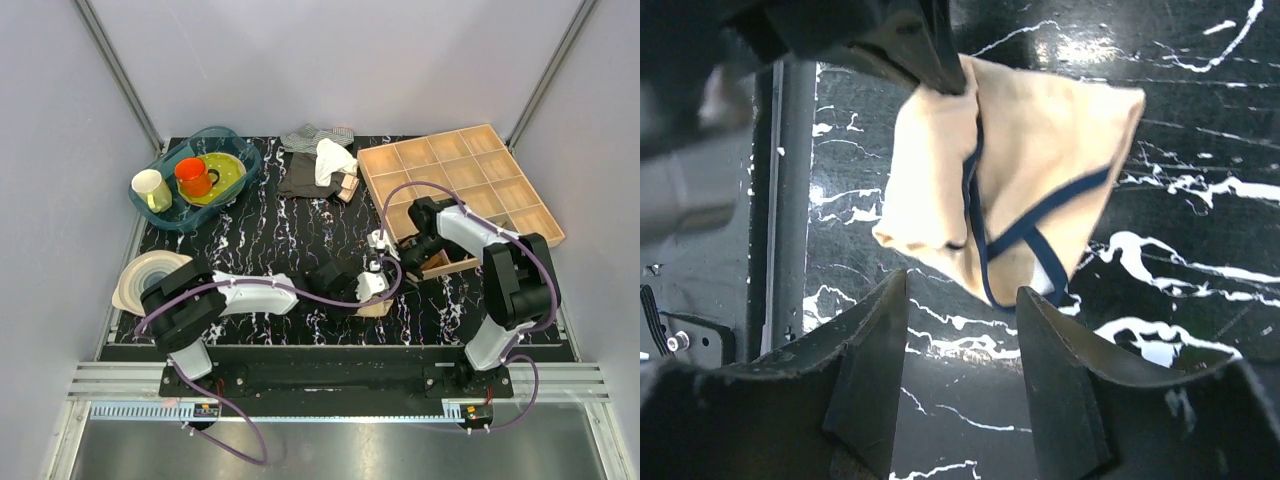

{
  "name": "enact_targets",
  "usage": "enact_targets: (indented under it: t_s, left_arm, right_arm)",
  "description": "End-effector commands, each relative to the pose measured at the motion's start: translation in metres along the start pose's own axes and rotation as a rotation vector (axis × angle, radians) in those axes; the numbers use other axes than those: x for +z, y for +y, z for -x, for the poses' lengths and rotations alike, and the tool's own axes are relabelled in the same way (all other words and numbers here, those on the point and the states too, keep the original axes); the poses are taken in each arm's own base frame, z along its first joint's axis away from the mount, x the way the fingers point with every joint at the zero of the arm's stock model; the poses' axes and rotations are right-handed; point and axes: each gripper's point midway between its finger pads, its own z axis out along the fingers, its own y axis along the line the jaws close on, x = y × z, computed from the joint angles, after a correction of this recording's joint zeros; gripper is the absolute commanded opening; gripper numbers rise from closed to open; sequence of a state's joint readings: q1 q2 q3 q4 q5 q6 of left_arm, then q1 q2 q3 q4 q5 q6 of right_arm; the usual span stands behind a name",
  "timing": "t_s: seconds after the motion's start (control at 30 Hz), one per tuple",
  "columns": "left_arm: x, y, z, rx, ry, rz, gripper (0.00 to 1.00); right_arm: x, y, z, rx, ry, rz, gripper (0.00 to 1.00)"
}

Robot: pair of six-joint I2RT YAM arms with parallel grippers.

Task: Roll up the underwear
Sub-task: Roll the underwear to the center of the board.

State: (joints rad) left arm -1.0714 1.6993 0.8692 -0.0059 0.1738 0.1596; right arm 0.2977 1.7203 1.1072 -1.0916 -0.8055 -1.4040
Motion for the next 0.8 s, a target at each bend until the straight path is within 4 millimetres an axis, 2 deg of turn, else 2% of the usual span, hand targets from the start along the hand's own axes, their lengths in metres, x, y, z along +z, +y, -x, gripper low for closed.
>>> enact_targets:
  t_s: [0.0, 0.03, 0.1, 0.13, 0.17, 0.23, 0.27, 0.33, 0.37, 0.43, 0.47, 0.53, 0.63, 0.77]
  left_arm:
    - [-0.018, -0.021, -0.061, -0.192, 0.253, -0.019, 0.00]
    - [-0.016, -0.026, -0.056, -0.229, 0.261, -0.031, 0.00]
    - [-0.018, -0.034, -0.062, -0.257, 0.316, -0.065, 0.00]
    - [-0.016, -0.034, -0.049, -0.256, 0.308, -0.077, 0.00]
    - [-0.016, -0.040, -0.060, -0.269, 0.374, -0.106, 0.00]
    - [-0.014, -0.044, -0.055, -0.253, 0.407, -0.154, 0.00]
    - [-0.011, -0.048, -0.049, -0.268, 0.443, -0.191, 0.00]
    - [-0.013, -0.052, -0.053, -0.240, 0.511, -0.249, 0.00]
    - [-0.010, -0.054, -0.034, -0.236, 0.481, -0.293, 0.00]
    - [-0.006, -0.054, -0.044, -0.249, 0.543, -0.341, 0.00]
    - [-0.004, -0.056, -0.033, -0.255, 0.523, -0.391, 0.00]
    - [-0.003, -0.053, -0.041, -0.291, 0.576, -0.433, 0.00]
    - [0.001, -0.050, -0.042, -0.316, 0.615, -0.498, 0.00]
    - [0.008, -0.044, -0.041, -0.375, 0.620, -0.550, 0.00]
  right_arm:
    - [-0.019, -0.006, 0.007, 0.014, -0.051, -0.085, 0.55]
    - [-0.024, -0.007, 0.008, 0.012, -0.062, -0.105, 0.55]
    - [-0.029, -0.006, 0.003, 0.031, -0.074, -0.131, 0.55]
    - [-0.039, -0.008, 0.000, 0.040, -0.084, -0.165, 0.56]
    - [-0.042, -0.007, -0.002, 0.053, -0.099, -0.179, 0.55]
    - [-0.058, -0.007, -0.005, 0.049, -0.125, -0.240, 0.56]
    - [-0.059, -0.003, -0.007, 0.051, -0.136, -0.247, 0.56]
    - [-0.070, 0.002, -0.008, 0.026, -0.150, -0.295, 0.56]
    - [-0.069, 0.007, -0.011, 0.024, -0.150, -0.297, 0.56]
    - [-0.073, 0.017, -0.011, -0.023, -0.148, -0.309, 0.56]
    - [-0.076, 0.021, -0.016, -0.015, -0.170, -0.323, 0.56]
    - [-0.075, 0.033, -0.015, -0.072, -0.168, -0.315, 0.56]
    - [-0.067, 0.053, -0.018, -0.152, -0.153, -0.263, 0.56]
    - [-0.064, 0.066, -0.018, -0.221, -0.143, -0.217, 0.56]
